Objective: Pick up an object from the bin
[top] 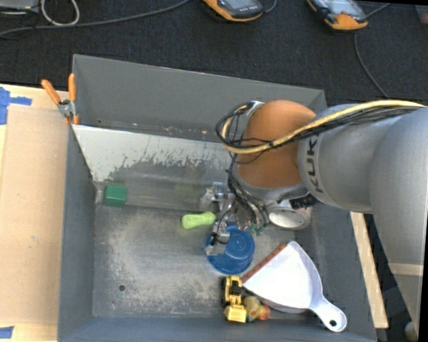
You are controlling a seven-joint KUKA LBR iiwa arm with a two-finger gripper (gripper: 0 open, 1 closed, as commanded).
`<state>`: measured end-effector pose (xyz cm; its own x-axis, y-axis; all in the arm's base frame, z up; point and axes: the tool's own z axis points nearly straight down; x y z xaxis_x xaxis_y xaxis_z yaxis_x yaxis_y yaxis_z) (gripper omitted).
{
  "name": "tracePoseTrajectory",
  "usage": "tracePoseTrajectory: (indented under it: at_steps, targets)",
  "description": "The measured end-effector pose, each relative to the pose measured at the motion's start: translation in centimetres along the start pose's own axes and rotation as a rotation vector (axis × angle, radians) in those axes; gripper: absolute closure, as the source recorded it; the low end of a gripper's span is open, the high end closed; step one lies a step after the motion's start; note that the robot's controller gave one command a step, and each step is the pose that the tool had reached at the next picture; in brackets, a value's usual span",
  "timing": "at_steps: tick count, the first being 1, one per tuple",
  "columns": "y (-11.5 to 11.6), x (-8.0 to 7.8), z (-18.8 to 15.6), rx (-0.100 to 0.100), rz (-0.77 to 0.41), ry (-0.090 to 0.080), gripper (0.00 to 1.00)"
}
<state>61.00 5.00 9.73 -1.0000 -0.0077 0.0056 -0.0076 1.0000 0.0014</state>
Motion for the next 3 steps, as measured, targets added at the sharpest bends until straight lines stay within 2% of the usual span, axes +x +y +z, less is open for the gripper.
tracePoseTrajectory:
  at_steps: [1, 2, 3]
  targets:
    - [0.1, -0.1, -0.2, -0.001, 0.012, -0.008, 0.0]
    - [-0.6, 0.1, -1.6, -0.001, -0.291, -0.006, 0.0]
    - [-2.8, 0.0, 1.7, -0.003, 0.038, -0.003, 1.0]
